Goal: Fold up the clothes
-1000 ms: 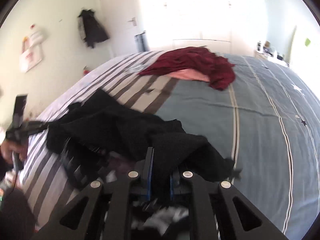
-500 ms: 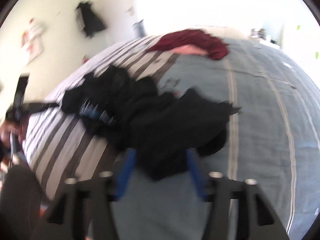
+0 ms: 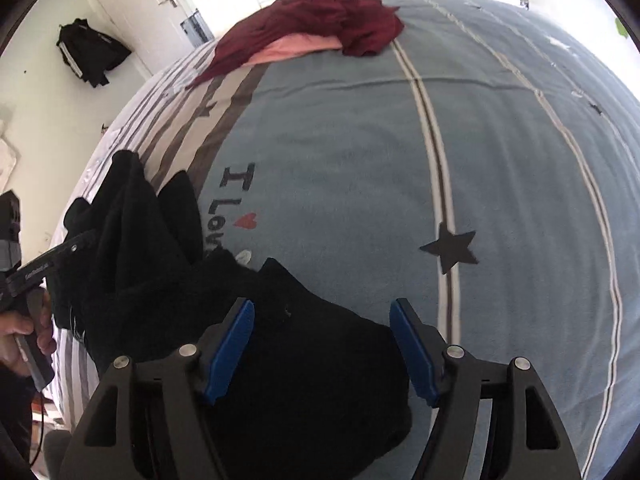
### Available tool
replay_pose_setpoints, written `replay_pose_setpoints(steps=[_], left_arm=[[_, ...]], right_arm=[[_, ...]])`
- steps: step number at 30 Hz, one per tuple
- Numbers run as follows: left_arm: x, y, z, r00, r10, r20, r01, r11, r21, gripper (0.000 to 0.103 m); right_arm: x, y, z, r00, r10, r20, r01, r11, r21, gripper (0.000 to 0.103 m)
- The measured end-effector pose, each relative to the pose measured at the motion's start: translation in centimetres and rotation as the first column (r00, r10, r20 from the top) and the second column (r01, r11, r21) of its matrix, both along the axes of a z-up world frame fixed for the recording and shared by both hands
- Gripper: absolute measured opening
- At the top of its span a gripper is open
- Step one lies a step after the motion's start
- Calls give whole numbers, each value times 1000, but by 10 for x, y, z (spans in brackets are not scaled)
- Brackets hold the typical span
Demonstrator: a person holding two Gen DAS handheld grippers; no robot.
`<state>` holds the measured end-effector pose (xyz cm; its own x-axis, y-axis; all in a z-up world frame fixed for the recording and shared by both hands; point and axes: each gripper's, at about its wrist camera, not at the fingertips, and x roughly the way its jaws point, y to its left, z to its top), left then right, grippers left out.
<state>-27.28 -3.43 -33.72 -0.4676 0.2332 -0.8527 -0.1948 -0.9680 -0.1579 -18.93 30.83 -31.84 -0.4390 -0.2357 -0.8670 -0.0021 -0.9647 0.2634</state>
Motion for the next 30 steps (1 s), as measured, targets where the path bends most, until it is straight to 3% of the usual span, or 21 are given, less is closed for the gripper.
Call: replay_pose_setpoints(steps=[1,2,3,8,12,14,15,17,18,19,22,23,24,26,27,30], left_arm=[[0,3,-6,1000,-9,6,9,999,-34,0],[2,4,-9,1000,-17,-2,17,998,-57,0],[7,4,-8,999,-37,-17,36,999,-38,0],[47,-6,16,991,-101,-89,100,995,-15,0],[82,-16,31,987,-141,-84,139,990,-30,0],[91,-21,37,988,-144,-58,147,988,53,0],[90,-17,39,988,-146,-53,149,986,71,8],[89,-9,44,988,-149,-45,153,983,97,43],[85,-2,42,989,-144,-40,147,984,103,73],[81,5,40,990,-138,-34,141,984,108,83],[69,24,30,991,-134,-18,135,986,95,82],[66,30,23,989,-144,-13,145,987,69,80],[63,36,17,988,-155,-7,155,987,43,68],[57,47,4,985,-175,6,175,984,-9,34],[54,53,-3,983,-185,12,186,982,-34,3],[55,53,-12,979,-202,13,202,978,-46,1]], right_arm=[[5,-5,-3,1000,24,-3,-24,1000,-1,46],[11,-10,-6,999,47,-8,-47,999,-2,29],[16,-12,-4,998,60,-28,-60,998,-3,22],[51,-20,21,985,119,-129,-125,991,-42,16],[92,-38,51,960,190,-207,-205,977,-55,15],[112,-57,60,940,252,-230,-270,962,-49,15],[120,-70,61,928,287,-236,-307,950,-52,15],[133,-96,58,913,333,-235,-359,931,-74,15],[137,-110,54,904,358,-233,-386,918,-90,15],[137,-123,51,895,380,-234,-410,907,-93,15],[134,-153,39,882,406,-238,-437,894,-96,15],[134,-159,38,881,403,-247,-434,896,-88,15],[132,-163,38,882,398,-254,-427,902,-70,15],[128,-164,42,887,379,-266,-406,912,-56,16],[125,-162,44,891,366,-270,-394,917,-58,18],[116,-154,51,901,328,-286,-357,932,-57,29]])
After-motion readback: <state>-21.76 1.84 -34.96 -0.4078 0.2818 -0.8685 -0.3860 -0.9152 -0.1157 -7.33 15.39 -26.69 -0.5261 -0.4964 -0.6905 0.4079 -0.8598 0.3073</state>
